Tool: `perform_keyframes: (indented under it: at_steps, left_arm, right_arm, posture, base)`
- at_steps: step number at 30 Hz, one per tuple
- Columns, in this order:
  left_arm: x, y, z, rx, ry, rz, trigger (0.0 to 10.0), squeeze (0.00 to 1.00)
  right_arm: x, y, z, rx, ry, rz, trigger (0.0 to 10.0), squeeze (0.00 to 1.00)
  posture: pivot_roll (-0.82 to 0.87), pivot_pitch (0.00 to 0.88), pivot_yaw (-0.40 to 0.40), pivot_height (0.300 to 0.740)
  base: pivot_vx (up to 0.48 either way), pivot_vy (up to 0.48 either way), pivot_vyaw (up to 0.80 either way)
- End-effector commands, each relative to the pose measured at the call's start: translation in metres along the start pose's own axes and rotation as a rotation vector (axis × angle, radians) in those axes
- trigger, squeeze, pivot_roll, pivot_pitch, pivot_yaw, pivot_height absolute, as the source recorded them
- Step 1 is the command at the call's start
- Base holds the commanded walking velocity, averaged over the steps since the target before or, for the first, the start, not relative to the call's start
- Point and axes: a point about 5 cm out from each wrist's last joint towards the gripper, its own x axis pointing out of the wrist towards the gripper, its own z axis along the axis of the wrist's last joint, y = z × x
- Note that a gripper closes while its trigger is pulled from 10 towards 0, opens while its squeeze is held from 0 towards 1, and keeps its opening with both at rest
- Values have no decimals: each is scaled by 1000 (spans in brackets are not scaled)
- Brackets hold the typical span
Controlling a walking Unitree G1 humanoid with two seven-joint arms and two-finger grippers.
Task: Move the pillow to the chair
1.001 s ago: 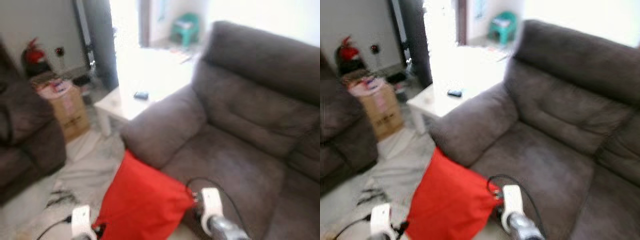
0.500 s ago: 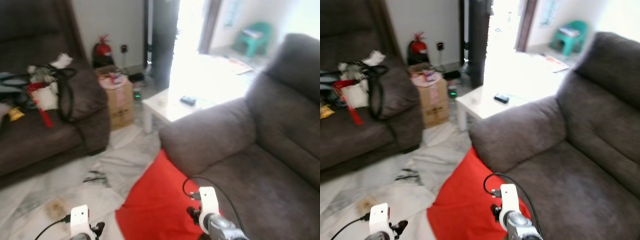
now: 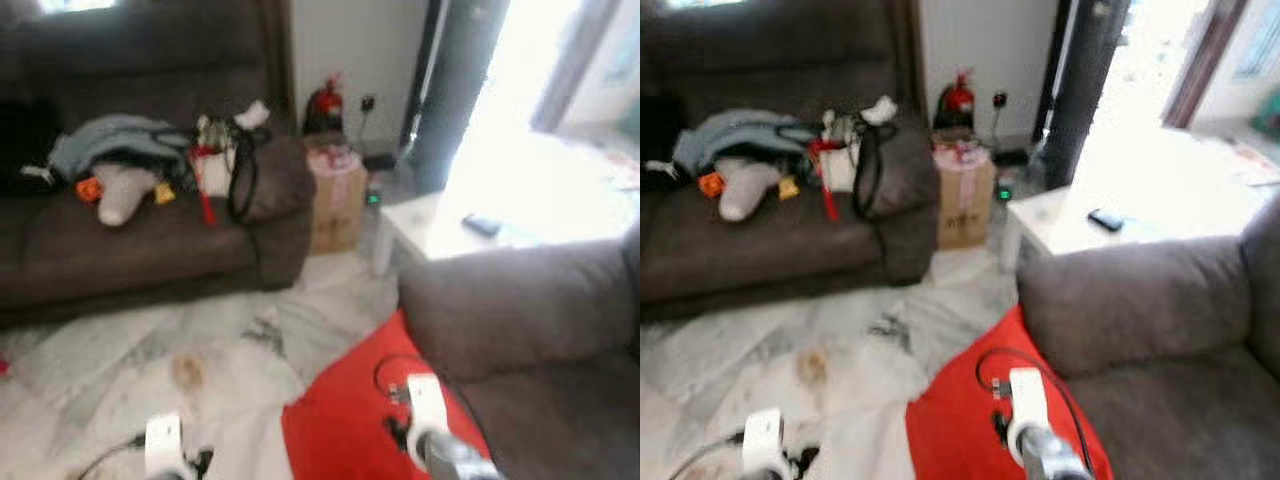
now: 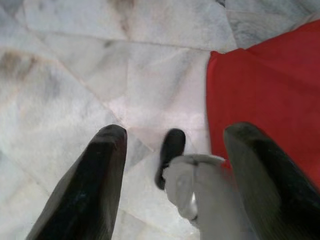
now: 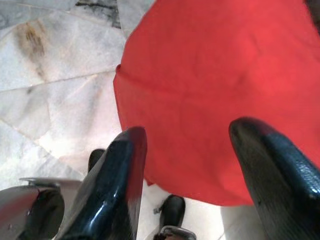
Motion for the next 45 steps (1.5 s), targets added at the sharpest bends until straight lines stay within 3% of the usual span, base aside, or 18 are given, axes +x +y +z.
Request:
perform_keyframes:
  at_steps: [1, 6, 25, 45]
  left_arm:
    - [0, 1, 2, 3, -3, 4, 10000, 0]
    - [0, 1, 2, 6, -5, 7, 10000, 0]
    - [0, 2, 3, 38, -23, 16, 10000, 0]
    - [0, 2, 3, 33, -20, 18, 10000, 0]
  right_arm:
    - [0, 2, 0, 37, -8, -2, 10000, 0]
    - [0, 3, 0, 90, -30, -6, 10000, 0]
    - [0, 2, -1, 94, -28, -12, 10000, 0]
    - [0, 2, -1, 88, -26, -13, 10000, 0]
  posture:
    - [100, 2, -56, 740]
    - [98, 3, -54, 740]
    - [98, 8, -54, 740]
    - [97, 6, -55, 740]
  base:
    - [0, 0, 0]
    - [0, 0, 0]
    - [0, 0, 0]
    - [0, -321, 0]
